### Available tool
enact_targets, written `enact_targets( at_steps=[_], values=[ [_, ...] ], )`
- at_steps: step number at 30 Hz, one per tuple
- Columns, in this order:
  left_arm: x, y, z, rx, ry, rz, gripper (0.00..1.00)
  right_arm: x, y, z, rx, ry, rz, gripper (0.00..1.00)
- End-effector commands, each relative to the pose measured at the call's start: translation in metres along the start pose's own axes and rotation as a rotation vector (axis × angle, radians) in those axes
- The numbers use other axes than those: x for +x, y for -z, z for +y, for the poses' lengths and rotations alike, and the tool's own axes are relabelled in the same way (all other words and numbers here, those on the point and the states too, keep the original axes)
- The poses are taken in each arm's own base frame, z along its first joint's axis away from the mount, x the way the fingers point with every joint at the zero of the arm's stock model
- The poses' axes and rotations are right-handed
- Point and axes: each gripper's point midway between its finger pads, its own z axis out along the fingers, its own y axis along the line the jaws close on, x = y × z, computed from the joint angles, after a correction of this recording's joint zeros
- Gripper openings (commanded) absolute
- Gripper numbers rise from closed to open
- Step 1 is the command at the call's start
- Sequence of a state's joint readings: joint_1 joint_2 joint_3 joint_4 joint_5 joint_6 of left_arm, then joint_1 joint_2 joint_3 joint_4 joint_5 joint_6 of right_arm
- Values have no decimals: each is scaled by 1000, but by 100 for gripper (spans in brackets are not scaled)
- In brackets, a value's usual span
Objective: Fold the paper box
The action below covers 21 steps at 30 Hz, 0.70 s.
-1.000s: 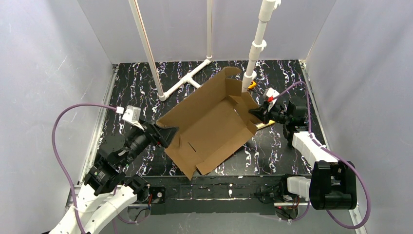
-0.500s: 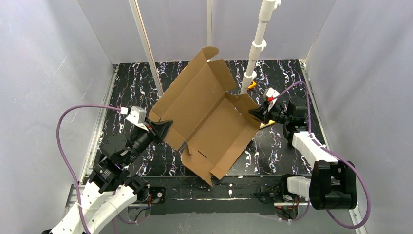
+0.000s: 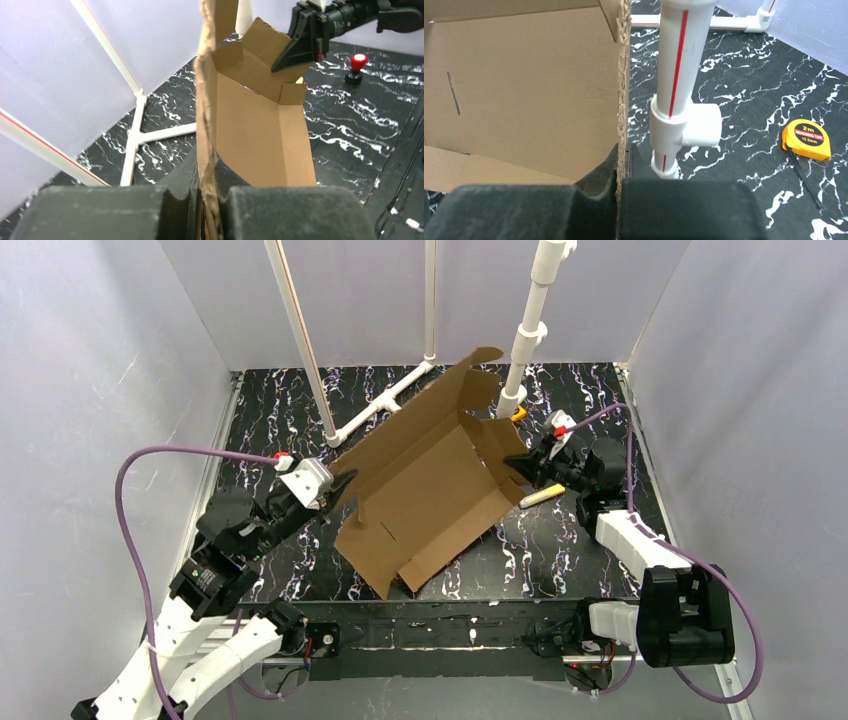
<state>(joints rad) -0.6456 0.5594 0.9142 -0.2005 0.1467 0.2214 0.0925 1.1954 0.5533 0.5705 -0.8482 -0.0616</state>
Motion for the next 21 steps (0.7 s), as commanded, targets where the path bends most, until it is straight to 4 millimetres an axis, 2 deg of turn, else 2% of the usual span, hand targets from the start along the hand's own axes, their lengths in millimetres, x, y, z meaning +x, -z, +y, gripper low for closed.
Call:
enact_targets(
  at_steps=[1,4,7,13,17,21],
  values=[
    [-16,1,-8,129,-205,31,0,-31,-16,-6,57,5,-121,1],
    [-27,1,-10,168,-244,34,0,-33,-24,-12,106,18,-142,1],
    [-24,1,-13,199,-251,63,0,-26,-28,-22,166,40,-146,1],
    [-3,5,-39,280,-122,54,0,6,-27,-23,183,101,-112,1],
    [13,6,-46,293,-81,63,0,19,-27,-20,171,89,-97,1],
    [19,10,-53,306,-41,56,0,30,-26,-13,141,85,-78,1]
  ],
)
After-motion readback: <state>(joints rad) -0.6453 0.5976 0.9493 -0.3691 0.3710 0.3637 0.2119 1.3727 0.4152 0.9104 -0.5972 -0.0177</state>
